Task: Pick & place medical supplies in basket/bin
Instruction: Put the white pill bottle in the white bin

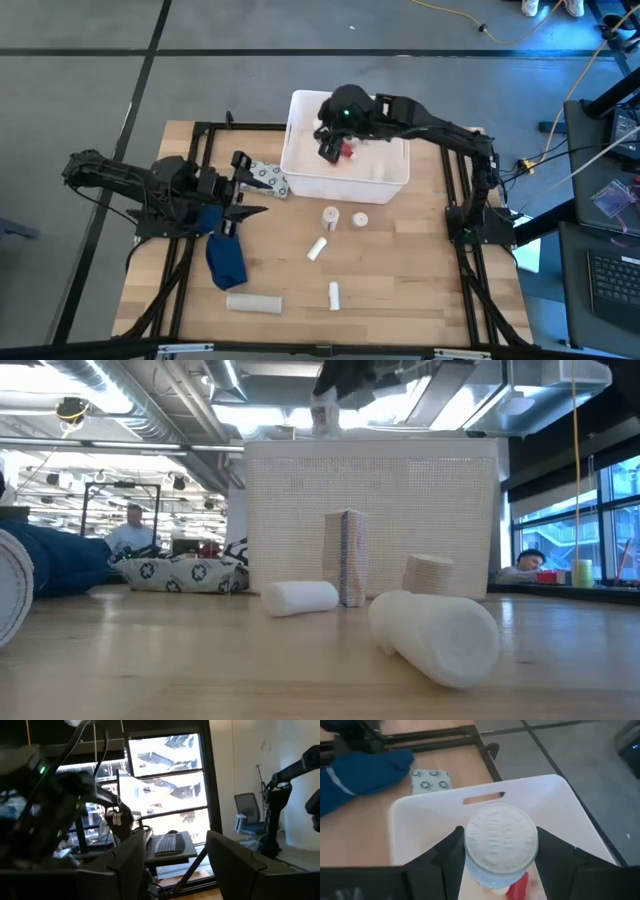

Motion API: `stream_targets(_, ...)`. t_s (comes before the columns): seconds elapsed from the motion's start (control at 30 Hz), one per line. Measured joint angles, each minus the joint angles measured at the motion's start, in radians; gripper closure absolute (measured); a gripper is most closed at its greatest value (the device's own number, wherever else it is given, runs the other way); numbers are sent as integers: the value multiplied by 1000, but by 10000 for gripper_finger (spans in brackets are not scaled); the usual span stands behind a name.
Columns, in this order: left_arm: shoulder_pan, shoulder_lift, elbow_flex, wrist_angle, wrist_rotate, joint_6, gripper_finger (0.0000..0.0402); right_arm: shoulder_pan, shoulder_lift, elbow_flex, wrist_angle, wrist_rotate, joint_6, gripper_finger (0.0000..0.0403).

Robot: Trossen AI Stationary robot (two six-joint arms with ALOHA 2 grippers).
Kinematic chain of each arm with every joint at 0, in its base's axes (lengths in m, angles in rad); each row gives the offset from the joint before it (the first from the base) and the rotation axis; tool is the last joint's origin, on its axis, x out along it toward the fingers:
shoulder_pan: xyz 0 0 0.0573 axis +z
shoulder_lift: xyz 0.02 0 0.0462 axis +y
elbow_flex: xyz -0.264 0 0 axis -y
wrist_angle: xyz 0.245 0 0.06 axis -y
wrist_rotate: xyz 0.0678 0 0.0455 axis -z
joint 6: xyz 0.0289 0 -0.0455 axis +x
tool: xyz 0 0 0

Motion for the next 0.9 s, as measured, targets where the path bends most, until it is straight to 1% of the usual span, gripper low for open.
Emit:
stream_targets(0.07, 0, 0, 0, -1, -9, 27, 198, -25, 0, -59, 76, -5, -4, 207)
stream_targets(0.13, 0, 0, 0, -2, -38, 51, 198, -52, -1, -133, 153, -38, -4, 205)
stream_targets(0.2, 0, 0, 0, -2, -75, 79, 198, -80, 0, -214, 229, -75, 4, 204)
stream_targets(0.3, 0, 0, 0, -2, -137, 125, 198, -113, 0, -350, 403, -122, 32, 205)
stream_targets(0.5, 0, 0, 0, -2, -262, 180, 198, -150, 1, -599, 693, -210, 117, 204)
stream_targets(0.63, 0, 0, 0, -3, -341, 215, 198, -152, 1, -729, 839, -215, 168, 204)
stream_targets(0.73, 1, 0, 0, -3, -369, 234, 198, -152, 0, -796, 907, -214, 196, 204)
stream_targets(0.9, 14, 0, 0, -3, -375, 260, 198, -163, 0, -868, 911, -210, 236, 203)
